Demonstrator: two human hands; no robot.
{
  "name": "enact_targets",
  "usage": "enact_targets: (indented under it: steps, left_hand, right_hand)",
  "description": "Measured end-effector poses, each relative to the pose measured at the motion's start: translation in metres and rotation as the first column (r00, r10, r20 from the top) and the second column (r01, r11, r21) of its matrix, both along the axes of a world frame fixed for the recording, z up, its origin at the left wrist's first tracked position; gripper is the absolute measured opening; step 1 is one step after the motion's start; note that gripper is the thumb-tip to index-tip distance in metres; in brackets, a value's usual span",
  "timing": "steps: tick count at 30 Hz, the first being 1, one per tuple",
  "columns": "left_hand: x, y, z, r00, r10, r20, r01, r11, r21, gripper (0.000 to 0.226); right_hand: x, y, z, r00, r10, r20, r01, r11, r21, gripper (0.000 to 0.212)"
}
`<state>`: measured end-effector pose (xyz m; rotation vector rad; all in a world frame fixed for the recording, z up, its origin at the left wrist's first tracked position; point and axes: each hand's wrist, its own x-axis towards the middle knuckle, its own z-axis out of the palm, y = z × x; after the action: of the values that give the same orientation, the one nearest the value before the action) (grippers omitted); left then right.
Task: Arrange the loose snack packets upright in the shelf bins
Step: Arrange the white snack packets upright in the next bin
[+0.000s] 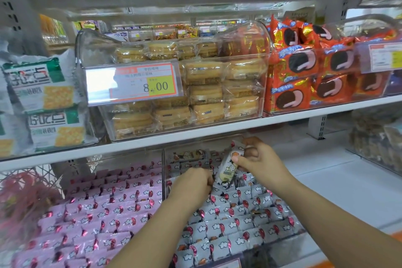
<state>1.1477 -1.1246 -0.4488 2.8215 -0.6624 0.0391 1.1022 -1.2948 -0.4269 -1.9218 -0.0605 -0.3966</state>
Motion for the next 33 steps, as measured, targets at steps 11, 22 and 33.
enact_targets:
  steps: [11,22,33]
  left_hand:
    - [0.004,0.002,-0.006,1.000,-0.007,-0.022,0.006,0.999,-0.048,0.022]
    - [0.005,0.003,-0.007,1.000,-0.007,-0.024,0.006,0.999,-0.042,0.026]
    - [0.009,0.002,-0.008,0.999,0.009,-0.044,-0.008,1.000,0.008,0.025]
  right_hand:
    - [-0.002,-0.008,0.009,0.998,-0.040,0.042,0.045,0.993,-0.107,0.030]
    - [0.005,-0.012,-0.002,0.998,0.026,-0.058,-0.041,0.962,-0.268,0.033]
    - [0.011,-0.002,-0.018,0.971,0.138,-0.197,-0.220,0.839,-0.497,0.026]
